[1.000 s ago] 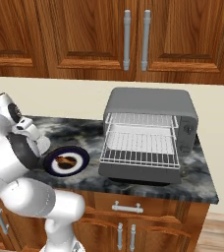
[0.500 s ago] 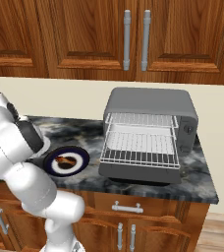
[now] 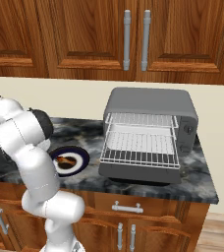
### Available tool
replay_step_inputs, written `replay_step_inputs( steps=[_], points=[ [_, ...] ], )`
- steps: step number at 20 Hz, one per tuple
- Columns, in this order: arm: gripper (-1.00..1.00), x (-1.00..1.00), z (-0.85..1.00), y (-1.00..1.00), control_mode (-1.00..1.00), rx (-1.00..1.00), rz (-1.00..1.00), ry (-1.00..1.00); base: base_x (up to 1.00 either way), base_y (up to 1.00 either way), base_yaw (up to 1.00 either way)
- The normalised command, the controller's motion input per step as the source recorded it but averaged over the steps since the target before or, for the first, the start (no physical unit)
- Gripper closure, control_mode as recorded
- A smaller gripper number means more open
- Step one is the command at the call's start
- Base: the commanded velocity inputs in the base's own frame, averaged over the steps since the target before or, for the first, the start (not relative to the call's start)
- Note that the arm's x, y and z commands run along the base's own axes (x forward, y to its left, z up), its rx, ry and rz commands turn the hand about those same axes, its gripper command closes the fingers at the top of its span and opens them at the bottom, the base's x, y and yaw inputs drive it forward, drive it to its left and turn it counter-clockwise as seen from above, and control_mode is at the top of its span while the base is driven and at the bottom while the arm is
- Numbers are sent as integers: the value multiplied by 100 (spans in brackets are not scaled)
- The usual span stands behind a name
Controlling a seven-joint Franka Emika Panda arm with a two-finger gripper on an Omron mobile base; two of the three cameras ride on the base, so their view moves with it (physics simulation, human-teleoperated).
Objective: Open the toaster oven door. Place the bread on the bottom rack in the toaster oven and place the chicken drumstick on the top rack.
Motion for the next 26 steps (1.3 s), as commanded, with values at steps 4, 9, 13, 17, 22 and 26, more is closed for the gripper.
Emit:
replay_step_inputs(
  steps=[4, 9, 13, 17, 22, 26],
  points=[
    [-100, 45, -23, 23, -100, 1, 23, 8, 0, 0, 0],
    [-100, 35, -26, 31, -100, 0, 12, 11, 0, 0, 0],
    [-100, 38, -29, 34, -100, 0, 4, 14, 0, 0, 0],
    [-100, 34, -25, 9, -100, -2, 3, 15, 0, 0, 0],
    [-100, 16, -12, 0, -100, -9, 0, 1, 0, 0, 0],
    [-100, 10, -19, 0, -100, -5, 0, 6, 0, 0, 0]
  ],
)
